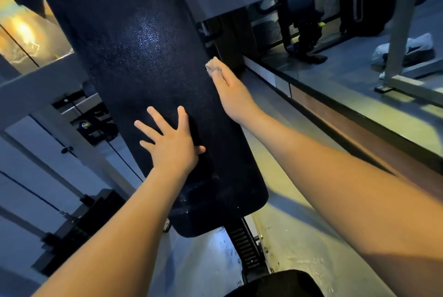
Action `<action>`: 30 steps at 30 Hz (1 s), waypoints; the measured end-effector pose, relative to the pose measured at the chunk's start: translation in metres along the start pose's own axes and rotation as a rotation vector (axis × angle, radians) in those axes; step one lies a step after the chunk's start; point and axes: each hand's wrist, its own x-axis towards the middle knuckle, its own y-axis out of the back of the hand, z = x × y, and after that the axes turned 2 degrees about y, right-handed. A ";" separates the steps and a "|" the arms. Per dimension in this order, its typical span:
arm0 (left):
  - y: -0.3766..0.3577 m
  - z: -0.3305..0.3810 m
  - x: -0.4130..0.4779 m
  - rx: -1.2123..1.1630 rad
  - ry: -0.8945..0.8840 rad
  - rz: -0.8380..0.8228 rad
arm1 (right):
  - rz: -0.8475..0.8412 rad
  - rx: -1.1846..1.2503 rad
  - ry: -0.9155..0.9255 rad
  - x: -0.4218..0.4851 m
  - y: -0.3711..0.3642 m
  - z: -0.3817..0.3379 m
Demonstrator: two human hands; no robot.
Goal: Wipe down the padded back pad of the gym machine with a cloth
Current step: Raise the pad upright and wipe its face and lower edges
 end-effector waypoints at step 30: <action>-0.004 0.001 -0.002 -0.016 -0.002 0.007 | 0.206 -0.256 0.053 0.044 0.009 -0.020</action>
